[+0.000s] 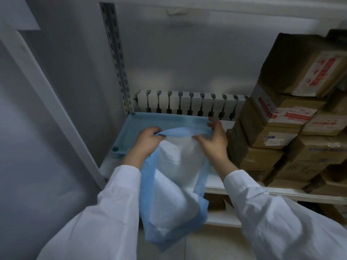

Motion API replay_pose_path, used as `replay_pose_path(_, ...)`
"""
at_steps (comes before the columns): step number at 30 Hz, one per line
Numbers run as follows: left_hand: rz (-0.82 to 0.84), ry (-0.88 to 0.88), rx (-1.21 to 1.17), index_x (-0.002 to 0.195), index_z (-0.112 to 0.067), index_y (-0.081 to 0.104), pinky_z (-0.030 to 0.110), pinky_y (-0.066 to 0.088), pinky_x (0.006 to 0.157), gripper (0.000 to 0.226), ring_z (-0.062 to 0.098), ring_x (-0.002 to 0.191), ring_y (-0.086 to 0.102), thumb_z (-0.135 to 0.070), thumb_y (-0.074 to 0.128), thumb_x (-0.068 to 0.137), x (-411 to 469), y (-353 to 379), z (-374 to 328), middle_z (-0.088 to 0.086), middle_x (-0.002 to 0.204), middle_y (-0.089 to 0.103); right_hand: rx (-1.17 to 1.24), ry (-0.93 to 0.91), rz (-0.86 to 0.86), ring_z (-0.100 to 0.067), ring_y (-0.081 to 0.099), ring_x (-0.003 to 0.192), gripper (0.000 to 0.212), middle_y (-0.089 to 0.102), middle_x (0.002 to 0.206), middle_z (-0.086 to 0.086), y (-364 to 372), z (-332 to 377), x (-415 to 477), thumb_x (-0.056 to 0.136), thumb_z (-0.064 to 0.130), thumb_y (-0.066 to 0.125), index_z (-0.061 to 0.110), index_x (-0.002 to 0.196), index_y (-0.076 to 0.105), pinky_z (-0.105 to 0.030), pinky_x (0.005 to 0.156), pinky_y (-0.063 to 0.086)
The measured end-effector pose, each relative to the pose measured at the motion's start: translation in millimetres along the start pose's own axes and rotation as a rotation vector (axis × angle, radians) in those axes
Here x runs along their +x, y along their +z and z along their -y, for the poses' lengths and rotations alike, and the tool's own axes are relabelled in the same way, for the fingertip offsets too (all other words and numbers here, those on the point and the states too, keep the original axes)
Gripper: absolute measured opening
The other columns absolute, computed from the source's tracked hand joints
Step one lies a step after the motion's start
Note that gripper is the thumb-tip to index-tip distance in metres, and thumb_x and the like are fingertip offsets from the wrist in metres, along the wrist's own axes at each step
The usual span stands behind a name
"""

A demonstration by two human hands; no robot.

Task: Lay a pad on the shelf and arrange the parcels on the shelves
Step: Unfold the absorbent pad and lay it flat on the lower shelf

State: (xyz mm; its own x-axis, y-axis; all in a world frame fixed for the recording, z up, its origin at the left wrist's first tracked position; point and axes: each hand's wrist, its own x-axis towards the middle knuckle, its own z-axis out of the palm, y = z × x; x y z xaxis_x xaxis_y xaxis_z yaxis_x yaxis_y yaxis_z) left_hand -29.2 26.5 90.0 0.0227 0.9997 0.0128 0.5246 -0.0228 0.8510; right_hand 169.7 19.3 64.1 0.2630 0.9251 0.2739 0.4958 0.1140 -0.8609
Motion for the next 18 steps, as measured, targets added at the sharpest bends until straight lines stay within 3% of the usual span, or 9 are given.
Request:
replay_pose_path(4, -0.067, -0.041, -0.285, 0.09, -0.012, 0.063, 0.019, 0.043, 0.074, 0.011, 0.016, 0.085, 0.056, -0.009, 0.052, 0.092, 2.1, -13.4, -21.5, 0.005, 0.09, 0.062, 0.186, 0.272, 0.0, -0.028, 0.026, 0.139, 0.133, 0.026, 0.152, -0.006, -7.1, -2.3, 2.4, 0.039, 0.069, 0.074, 0.023, 0.147, 0.012, -0.05, 0.113, 0.026)
replay_pose_path(7, -0.159, -0.16, -0.554, 0.12, 0.0, 0.057, 0.026, 0.047, 0.081, 0.03, 0.021, 0.092, 0.06, -0.015, 0.051, 0.094, 6.4, -22.6, -33.6, 0.008, 0.107, 0.061, 0.39, 0.576, -0.01, -0.03, 0.024, 0.14, 0.144, 0.021, 0.153, -0.008, -6.3, -11.3, 5.7, 0.038, 0.061, 0.08, 0.015, 0.149, 0.001, -0.047, 0.114, 0.024)
replay_pose_path(9, -0.186, -0.255, -0.753, 0.127, 0.003, 0.052, 0.022, 0.048, 0.068, 0.039, 0.015, 0.076, 0.058, -0.02, 0.049, 0.095, 6.4, -27.7, -39.7, 0.008, 0.096, 0.06, 0.461, 0.723, 0.091, -0.031, 0.033, 0.134, 0.132, 0.028, 0.15, -0.01, -8.1, -16.9, 5.4, 0.048, 0.054, 0.083, 0.011, 0.148, 0.007, -0.043, 0.11, 0.031)
replay_pose_path(11, -0.16, -0.321, -0.844, 0.131, 0.0, 0.047, 0.027, 0.046, 0.068, 0.041, 0.016, 0.072, 0.056, -0.023, 0.044, 0.097, 5.8, -32.8, -41.6, 0.004, 0.084, 0.06, 0.462, 0.753, 0.285, -0.03, 0.049, 0.118, 0.105, 0.046, 0.137, -0.012, -10.4, -22.7, 3.9, 0.056, 0.048, 0.082, 0.006, 0.139, 0.033, -0.041, 0.1, 0.041)
replay_pose_path(13, -0.088, -0.351, -0.964, 0.128, -0.005, 0.05, 0.025, 0.042, 0.077, 0.038, 0.014, 0.069, 0.062, -0.027, 0.035, 0.1, 2.4, -37.3, -45.0, 0.002, 0.085, 0.07, 0.396, 0.68, 0.352, -0.026, 0.061, 0.097, 0.065, 0.064, 0.11, -0.011, -11.8, -27.0, 2.4, 0.06, 0.037, 0.082, 0.006, 0.111, 0.057, -0.038, 0.089, 0.05)
replay_pose_path(14, -0.073, -0.359, -0.994, 0.127, -0.007, 0.051, 0.023, 0.043, 0.076, 0.038, 0.012, 0.068, 0.067, -0.028, 0.033, 0.101, 1.8, -38.1, -46.4, 0.005, 0.093, 0.072, 0.375, 0.641, 0.328, -0.022, 0.064, 0.084, 0.043, 0.068, 0.094, -0.008, -12.5, -25.1, 2.4, 0.064, 0.032, 0.081, 0.01, 0.096, 0.061, -0.033, 0.076, 0.054)
replay_pose_path(16, -0.114, -0.374, -0.968, 0.134, -0.002, 0.045, 0.027, 0.045, 0.081, 0.042, 0.019, 0.103, 0.066, -0.026, 0.037, 0.1, 1.7, -38.6, -48.6, 0.014, 0.119, 0.064, 0.412, 0.587, 0.245, -0.016, 0.064, 0.065, 0.016, 0.067, 0.074, -0.002, -14.4, -17.1, 6.5, 0.08, 0.027, 0.071, 0.016, 0.082, 0.059, -0.023, 0.051, 0.051)
replay_pose_path(18, -0.126, -0.376, -0.965, 0.138, 0.001, 0.039, 0.032, 0.04, 0.095, 0.046, 0.028, 0.129, 0.046, -0.026, 0.038, 0.1, 4.4, -37.2, -46.9, 0.013, 0.139, 0.048, 0.447, 0.543, 0.207, -0.018, 0.062, 0.067, 0.015, 0.065, 0.075, -0.002, -15.8, -6.4, 14.5, 0.091, 0.028, 0.059, 0.013, 0.089, 0.059, -0.025, 0.052, 0.048)
